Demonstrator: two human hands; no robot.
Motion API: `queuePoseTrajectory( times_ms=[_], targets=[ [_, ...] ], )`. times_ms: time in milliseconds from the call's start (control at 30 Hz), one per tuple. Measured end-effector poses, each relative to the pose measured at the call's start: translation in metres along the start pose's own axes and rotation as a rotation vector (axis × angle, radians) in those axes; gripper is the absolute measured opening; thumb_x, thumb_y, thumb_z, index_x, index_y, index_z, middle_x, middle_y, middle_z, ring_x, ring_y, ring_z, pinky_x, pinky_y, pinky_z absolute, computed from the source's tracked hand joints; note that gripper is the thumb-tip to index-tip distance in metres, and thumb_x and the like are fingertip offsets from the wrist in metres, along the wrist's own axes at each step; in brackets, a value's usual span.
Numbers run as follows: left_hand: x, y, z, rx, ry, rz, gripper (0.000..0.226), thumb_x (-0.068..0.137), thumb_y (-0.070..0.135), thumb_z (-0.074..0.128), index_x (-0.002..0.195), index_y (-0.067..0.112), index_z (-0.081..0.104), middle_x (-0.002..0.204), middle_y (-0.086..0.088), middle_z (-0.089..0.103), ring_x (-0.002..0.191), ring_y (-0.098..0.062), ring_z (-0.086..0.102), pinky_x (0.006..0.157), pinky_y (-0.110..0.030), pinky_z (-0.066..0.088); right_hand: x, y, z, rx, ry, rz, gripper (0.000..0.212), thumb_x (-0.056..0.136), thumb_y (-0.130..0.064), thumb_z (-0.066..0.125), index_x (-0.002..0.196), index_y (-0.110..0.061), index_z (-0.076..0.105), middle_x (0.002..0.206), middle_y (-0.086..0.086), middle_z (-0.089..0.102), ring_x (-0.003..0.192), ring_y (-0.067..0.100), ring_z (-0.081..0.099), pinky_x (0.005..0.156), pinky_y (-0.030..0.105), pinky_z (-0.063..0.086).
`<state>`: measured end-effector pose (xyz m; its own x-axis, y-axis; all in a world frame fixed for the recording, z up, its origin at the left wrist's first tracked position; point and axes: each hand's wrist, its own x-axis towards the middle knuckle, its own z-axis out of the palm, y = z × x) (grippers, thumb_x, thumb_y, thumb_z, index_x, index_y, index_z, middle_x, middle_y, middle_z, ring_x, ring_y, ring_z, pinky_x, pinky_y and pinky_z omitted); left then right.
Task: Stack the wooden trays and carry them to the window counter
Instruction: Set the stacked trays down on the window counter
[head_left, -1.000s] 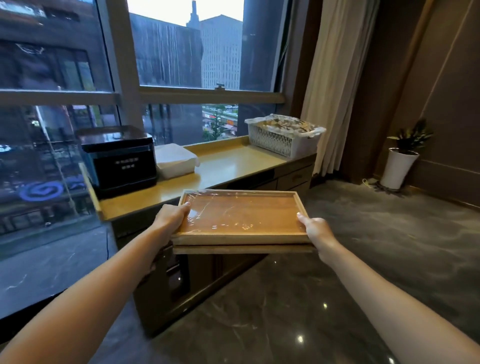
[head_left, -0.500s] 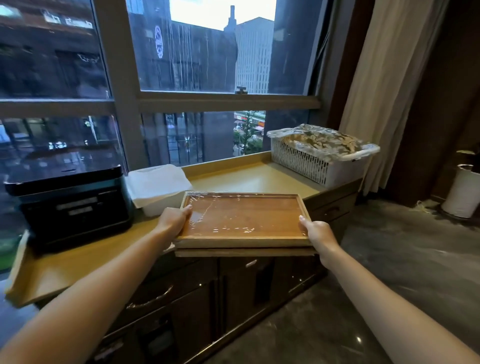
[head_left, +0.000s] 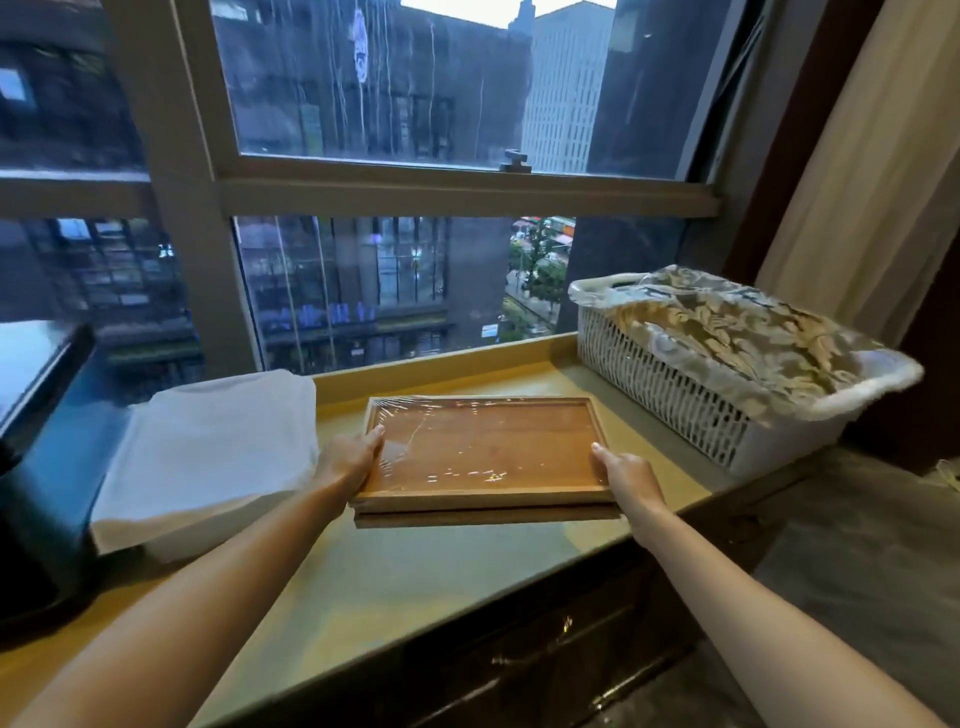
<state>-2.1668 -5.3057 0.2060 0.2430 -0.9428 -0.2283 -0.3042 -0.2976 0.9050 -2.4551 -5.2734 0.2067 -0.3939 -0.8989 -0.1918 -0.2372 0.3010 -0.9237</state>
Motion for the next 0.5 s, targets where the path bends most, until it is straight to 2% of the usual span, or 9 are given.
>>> queuePoseTrajectory(
  times_ms=[67, 233, 300, 367, 433, 500],
  targets=[
    [0.027, 0.003, 0.012, -0.016, 0.031, -0.035, 0.048, 0.094, 0.038, 0.041, 0.111, -0.001, 0.063, 0.107, -0.018, 0.066, 0.1, -0.033, 0.061, 0.092, -0.041, 0.046, 0.038, -0.006, 0.007, -0.013, -0.027, -0.005, 0.029, 0.09, -0.034, 0.048, 0.085, -0.007, 0.058, 0.088, 0.01, 0.056, 0.082, 0.025, 0.05, 0.072, 0.032, 0.035],
    [0.091, 0.006, 0.043, -0.077, 0.148, -0.114, 0.043, 0.093, 0.037, 0.045, 0.105, 0.001, 0.064, 0.096, -0.015, 0.062, 0.094, -0.032, 0.06, 0.087, -0.038, 0.045, 0.135, -0.013, 0.035, -0.043, -0.149, -0.009, 0.034, 0.089, -0.033, 0.049, 0.092, -0.002, 0.062, 0.089, 0.012, 0.058, 0.082, 0.025, 0.052, 0.072, 0.032, 0.036],
    [0.114, 0.006, 0.053, -0.087, 0.198, -0.15, 0.036, 0.092, 0.038, 0.046, 0.087, 0.007, 0.064, 0.09, -0.011, 0.06, 0.084, -0.027, 0.057, 0.08, -0.035, 0.042, 0.174, -0.016, 0.047, -0.048, -0.211, -0.016, 0.034, 0.088, -0.031, 0.05, 0.09, 0.0, 0.064, 0.083, 0.011, 0.057, 0.078, 0.023, 0.05, 0.069, 0.031, 0.035],
    [0.135, 0.004, 0.065, -0.099, 0.228, -0.186, 0.037, 0.093, 0.04, 0.044, 0.069, 0.015, 0.057, 0.085, -0.011, 0.059, 0.082, -0.027, 0.056, 0.08, -0.037, 0.042, 0.211, -0.02, 0.059, -0.069, -0.262, -0.021, 0.034, 0.088, -0.03, 0.05, 0.085, 0.0, 0.065, 0.078, 0.009, 0.057, 0.074, 0.022, 0.05, 0.066, 0.032, 0.035],
    [0.154, 0.003, 0.075, -0.118, 0.254, -0.224, 0.037, 0.093, 0.042, 0.042, 0.071, 0.016, 0.057, 0.083, -0.011, 0.06, 0.085, -0.029, 0.057, 0.081, -0.037, 0.044, 0.244, -0.024, 0.07, -0.093, -0.316, -0.015, 0.03, 0.088, -0.031, 0.049, 0.073, -0.008, 0.061, 0.077, 0.007, 0.058, 0.074, 0.02, 0.051, 0.068, 0.033, 0.037],
    [0.17, 0.002, 0.084, -0.133, 0.277, -0.272, 0.04, 0.093, 0.042, 0.041, 0.084, 0.01, 0.063, 0.084, -0.012, 0.062, 0.082, -0.028, 0.058, 0.077, -0.036, 0.045, 0.274, -0.024, 0.083, -0.112, -0.366, -0.004, 0.029, 0.089, -0.032, 0.048, 0.069, -0.012, 0.057, 0.075, 0.006, 0.057, 0.072, 0.019, 0.051, 0.065, 0.032, 0.038]
  ],
)
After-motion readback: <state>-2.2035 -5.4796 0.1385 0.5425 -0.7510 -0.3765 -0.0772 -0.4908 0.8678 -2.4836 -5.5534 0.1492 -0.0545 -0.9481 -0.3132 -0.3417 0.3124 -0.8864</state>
